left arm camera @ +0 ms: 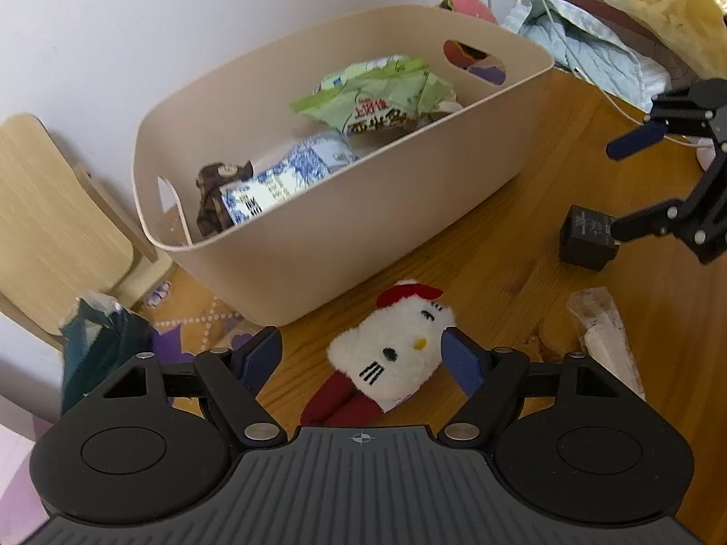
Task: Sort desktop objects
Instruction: 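Grasp the white Hello Kitty plush with the left tool while the right tool grasps the small black box, then carry the plush and black box into the beige basket and release both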
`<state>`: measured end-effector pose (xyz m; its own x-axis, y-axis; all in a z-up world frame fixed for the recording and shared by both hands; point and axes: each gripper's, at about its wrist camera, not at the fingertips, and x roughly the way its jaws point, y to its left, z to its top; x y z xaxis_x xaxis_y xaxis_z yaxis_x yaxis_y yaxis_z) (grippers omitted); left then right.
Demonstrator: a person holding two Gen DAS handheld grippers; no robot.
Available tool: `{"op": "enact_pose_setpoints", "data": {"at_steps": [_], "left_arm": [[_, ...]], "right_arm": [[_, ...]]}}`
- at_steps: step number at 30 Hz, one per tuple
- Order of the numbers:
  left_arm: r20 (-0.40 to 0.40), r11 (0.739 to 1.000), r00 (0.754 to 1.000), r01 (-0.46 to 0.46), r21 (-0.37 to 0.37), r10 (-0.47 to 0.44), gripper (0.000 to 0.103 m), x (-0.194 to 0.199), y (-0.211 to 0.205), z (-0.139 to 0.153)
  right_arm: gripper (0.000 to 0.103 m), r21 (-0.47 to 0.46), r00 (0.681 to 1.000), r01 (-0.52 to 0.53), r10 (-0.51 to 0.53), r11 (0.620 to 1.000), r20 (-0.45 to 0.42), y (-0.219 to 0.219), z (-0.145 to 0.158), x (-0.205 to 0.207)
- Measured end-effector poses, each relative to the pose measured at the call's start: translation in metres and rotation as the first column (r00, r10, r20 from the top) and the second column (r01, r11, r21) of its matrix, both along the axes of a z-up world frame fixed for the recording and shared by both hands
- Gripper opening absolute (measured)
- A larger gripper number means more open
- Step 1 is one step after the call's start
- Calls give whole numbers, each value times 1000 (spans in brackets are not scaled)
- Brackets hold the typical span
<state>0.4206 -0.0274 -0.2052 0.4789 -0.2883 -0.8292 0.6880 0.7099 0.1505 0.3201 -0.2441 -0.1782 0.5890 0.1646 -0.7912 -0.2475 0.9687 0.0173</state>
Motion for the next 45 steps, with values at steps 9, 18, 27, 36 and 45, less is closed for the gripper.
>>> {"op": "enact_pose_setpoints", "data": {"at_steps": [9,18,27,36,45], "left_arm": [[-75,1000,997,26,13,-25,78,13,-3,-22],[-162,999,987,-6,-36,1,63,25,-9,-37],[-207,995,976,-78,-68,63,54,24,1,-35],[-212,986,970,-141,-92,119,54,3,16,-21],[-167,975,974,-179,-131,156,54,-17,36,17]], "right_arm": [[73,-3,997,-28,28,1000,-75,11,-24,8],[57,-2,994,-29,28,1000,-106,18,-33,10],[29,-2,993,-38,38,999,-109,22,-36,7],[29,18,994,-40,41,999,-99,22,-24,-6],[29,27,998,-29,30,999,-47,11,7,-22]]}}
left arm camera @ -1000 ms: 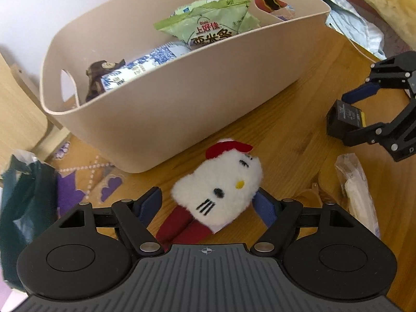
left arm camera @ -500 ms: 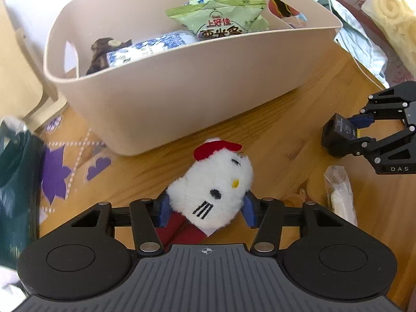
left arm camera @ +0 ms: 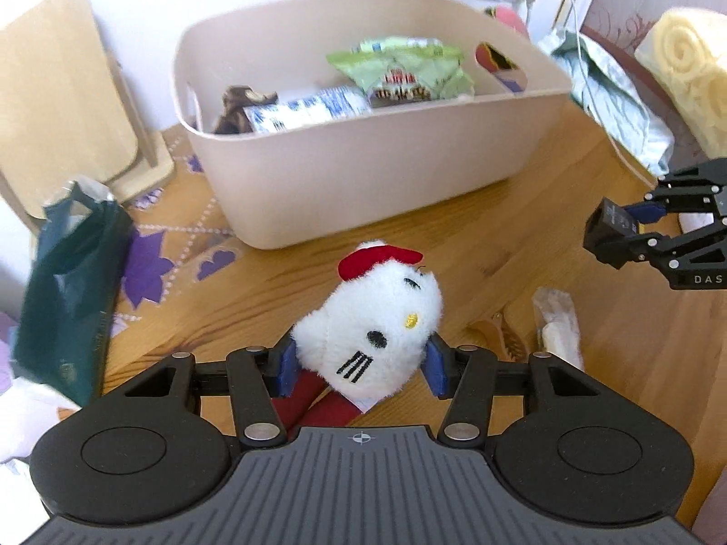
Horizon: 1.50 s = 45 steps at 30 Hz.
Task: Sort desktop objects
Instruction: 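Carry the plush and black box into the beige basket and release both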
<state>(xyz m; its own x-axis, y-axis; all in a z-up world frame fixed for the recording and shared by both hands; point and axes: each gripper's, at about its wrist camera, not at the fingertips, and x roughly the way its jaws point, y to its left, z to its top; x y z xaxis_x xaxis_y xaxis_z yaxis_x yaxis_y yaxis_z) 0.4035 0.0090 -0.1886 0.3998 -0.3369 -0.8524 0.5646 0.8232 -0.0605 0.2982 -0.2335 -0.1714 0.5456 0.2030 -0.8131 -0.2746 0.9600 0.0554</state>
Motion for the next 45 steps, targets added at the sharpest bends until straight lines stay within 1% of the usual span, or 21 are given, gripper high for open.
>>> {"op": "enact_pose_setpoints", "data": {"at_steps": [10,18,24,28,32,37,45], "left_arm": [[91,999,996,-20,-36,23,54,-12,12,46],[167,993,984,-42,-107,59,54,-9,16,86],[206,986,974,-65,-154,96,54,1,13,106],[211,974,967,-101,-202,144,54,12,11,114],[218,964,959,-131,-232,183,54,25,6,120],[216,945,950,-160,-285,226,54,41,2,126],[210,944,948,-175,-281,238,54,61,-16,117]], "right_arm": [[29,10,996,22,-23,1000,89,-11,40,-13],[29,13,982,41,-43,999,185,-22,78,-10],[29,12,970,37,-39,999,238,-21,98,-1],[29,30,965,40,-47,999,257,-19,107,10],[29,42,959,42,-52,998,279,-14,115,22],[29,46,956,46,-57,998,288,-8,121,38],[29,47,955,51,-62,998,291,3,125,71]]}}
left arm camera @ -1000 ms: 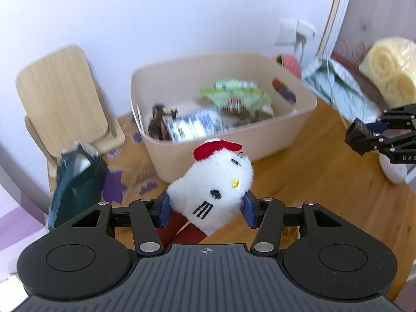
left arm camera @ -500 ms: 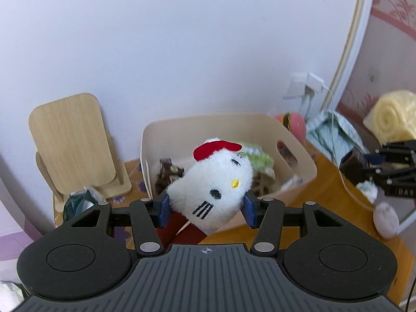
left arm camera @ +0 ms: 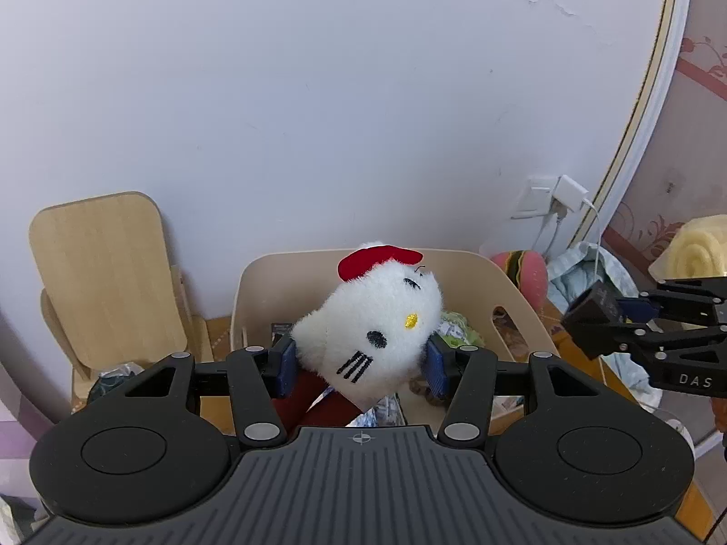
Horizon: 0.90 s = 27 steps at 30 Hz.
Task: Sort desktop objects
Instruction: 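Carry the plush and black box into the beige basket and release both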
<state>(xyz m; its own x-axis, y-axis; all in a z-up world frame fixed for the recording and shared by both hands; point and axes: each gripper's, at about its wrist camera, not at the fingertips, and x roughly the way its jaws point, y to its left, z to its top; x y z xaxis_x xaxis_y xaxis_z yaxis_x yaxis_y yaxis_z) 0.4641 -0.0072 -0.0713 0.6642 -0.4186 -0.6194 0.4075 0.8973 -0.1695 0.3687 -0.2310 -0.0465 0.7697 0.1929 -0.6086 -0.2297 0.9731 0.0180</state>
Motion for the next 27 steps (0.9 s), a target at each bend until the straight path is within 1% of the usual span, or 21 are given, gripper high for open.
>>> {"op": "enact_pose_setpoints", "data": {"at_steps": [7,12,19,24,27], "left_arm": [[-29,1000,999,-27,10,27,54,18,-16,-15],[-81,999,996,-45,1,45,54,25,-25,-34],[-139,996,987,-74,38,79,54,34,-41,-62],[-154,995,986,-54,89,67,55,38,-53,-76],[-146,990,985,-74,123,91,55,38,-55,-78]], "right_arm": [[29,0,999,26,-26,1000,-27,4,-10,26],[29,-3,996,55,-55,998,-67,4,-25,43],[29,-31,988,87,-91,996,-126,4,-54,61],[29,-57,981,91,-99,994,-166,4,-72,69],[29,-78,979,80,-93,994,-181,6,-80,73]]}}
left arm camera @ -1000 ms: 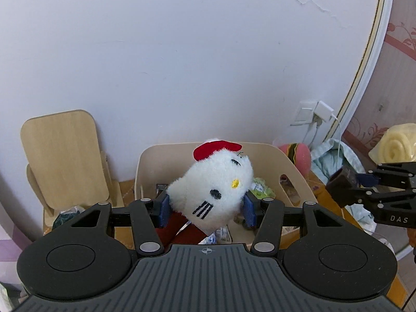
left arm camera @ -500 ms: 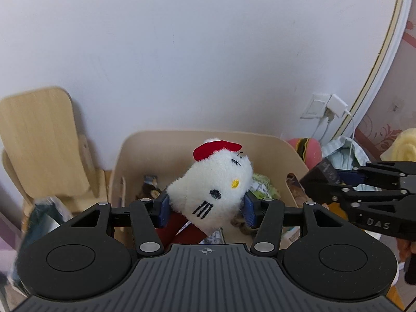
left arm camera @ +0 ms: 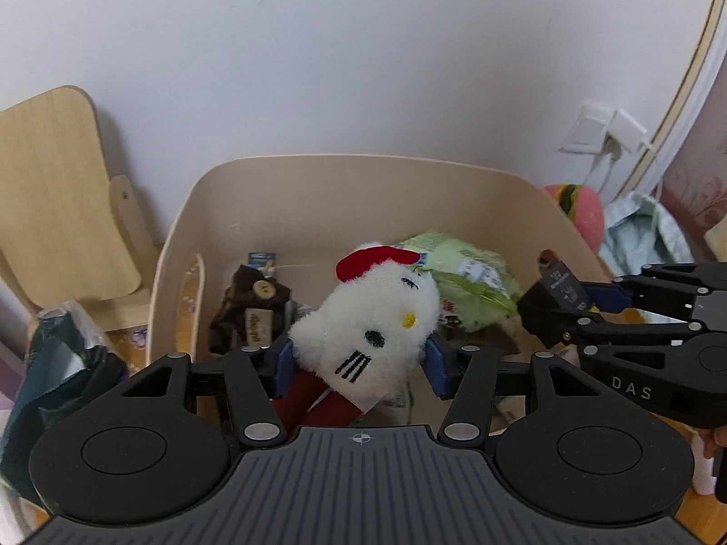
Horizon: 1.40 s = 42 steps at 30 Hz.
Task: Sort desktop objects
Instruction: 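Carry the plush and black box into the beige basket and release both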
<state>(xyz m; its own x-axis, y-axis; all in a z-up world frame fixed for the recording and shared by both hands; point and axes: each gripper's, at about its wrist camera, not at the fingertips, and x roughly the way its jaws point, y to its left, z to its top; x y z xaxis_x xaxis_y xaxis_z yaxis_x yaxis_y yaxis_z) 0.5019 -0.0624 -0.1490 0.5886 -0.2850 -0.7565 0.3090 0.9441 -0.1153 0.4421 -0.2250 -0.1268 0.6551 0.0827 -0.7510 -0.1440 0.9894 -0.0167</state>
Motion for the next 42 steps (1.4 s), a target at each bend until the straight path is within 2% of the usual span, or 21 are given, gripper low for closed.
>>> {"op": "enact_pose_setpoints", "data": {"at_steps": [2,3,4,5,7,13,20,25,30,35,42], "left_arm": [[3,1000,1000,4,15,-4,61,0,0,1],[7,1000,1000,13,21,-13,67,0,-1,3],[17,999,1000,20,32,-20,73,-2,-2,5],[35,999,999,24,46,-25,75,-4,-3,8],[67,997,997,35,66,-40,79,-8,-4,12],[83,994,994,60,94,-68,79,-23,-4,20],[155,989,983,75,126,-94,79,-55,-2,34],[183,987,978,78,137,-103,79,-84,2,37],[138,987,984,96,129,-114,79,-112,7,23],[63,986,992,102,133,-111,79,-132,7,-4],[-67,995,997,47,85,-42,79,-137,9,-36]], "right_arm": [[29,-13,1000,-13,13,1000,-9,2,-3,2],[31,-16,1000,-21,21,1000,-15,3,-5,2],[40,-23,1000,-24,24,999,-17,3,-5,2],[42,-28,1000,-29,29,999,-11,3,-4,-1],[54,-36,999,-41,41,999,10,2,-1,-6],[69,-38,994,-60,63,997,87,3,17,-26],[73,9,989,-19,18,1000,147,-5,37,-63],[75,67,990,24,-33,997,134,-7,36,-93],[76,93,996,50,-57,994,70,-4,18,-128],[76,115,997,74,-69,991,-45,7,-14,-152],[77,103,990,38,-24,994,-138,32,-45,-169]]}}
